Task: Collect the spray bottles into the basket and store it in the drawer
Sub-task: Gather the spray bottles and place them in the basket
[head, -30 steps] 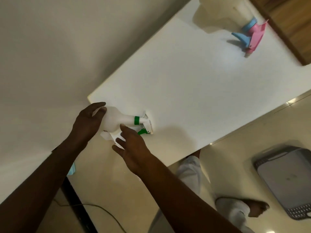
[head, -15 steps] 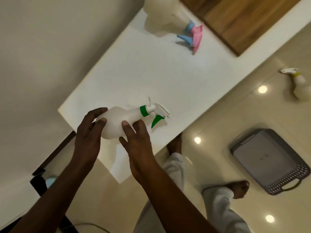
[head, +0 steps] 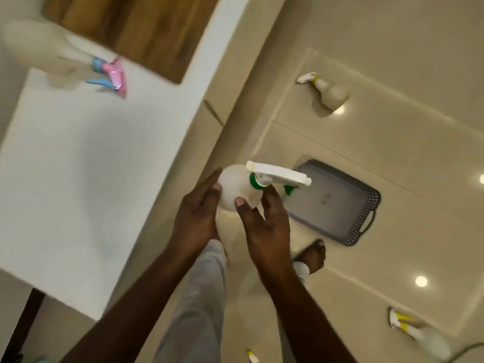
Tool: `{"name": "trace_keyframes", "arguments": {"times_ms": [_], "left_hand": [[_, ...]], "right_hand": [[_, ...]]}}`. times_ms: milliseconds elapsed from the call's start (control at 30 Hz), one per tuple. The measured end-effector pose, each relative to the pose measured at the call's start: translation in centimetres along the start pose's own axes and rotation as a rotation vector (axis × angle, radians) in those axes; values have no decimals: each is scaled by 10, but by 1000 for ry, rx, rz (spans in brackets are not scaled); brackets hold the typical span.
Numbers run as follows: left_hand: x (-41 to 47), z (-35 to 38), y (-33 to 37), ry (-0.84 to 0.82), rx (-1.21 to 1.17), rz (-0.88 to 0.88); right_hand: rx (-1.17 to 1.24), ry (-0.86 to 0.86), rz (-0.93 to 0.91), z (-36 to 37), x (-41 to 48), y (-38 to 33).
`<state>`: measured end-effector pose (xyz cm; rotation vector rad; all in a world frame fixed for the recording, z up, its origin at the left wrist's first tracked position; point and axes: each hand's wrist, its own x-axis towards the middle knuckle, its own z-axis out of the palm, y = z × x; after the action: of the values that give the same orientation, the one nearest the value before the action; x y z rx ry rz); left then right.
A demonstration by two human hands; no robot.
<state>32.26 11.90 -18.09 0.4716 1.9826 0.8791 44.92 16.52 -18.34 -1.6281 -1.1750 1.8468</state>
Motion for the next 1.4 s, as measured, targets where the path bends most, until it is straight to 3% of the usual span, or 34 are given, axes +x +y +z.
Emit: {"name": "trace_keyframes", "arguments": {"times_ms": [133, 300, 567, 900, 1167, 1400], "left_hand": [[20, 97, -3, -135, 32, -21], [49, 206, -30, -248, -25, -121], [114, 321, -110, -191, -178, -307], [171, 380, -181, -130, -192, -316], [190, 402, -193, -139, -114, -253], [193, 397, -193, -159, -101, -212]], "right_hand": [[-125, 120, 4, -83, 34, 36], [-168, 138, -92, -169, 83, 96], [-379, 78, -173, -230, 184, 207], [-478, 0, -209, -245, 267, 287], [-449, -4, -293, -249, 290, 309], [-584, -51, -211, -248, 293, 309]]}}
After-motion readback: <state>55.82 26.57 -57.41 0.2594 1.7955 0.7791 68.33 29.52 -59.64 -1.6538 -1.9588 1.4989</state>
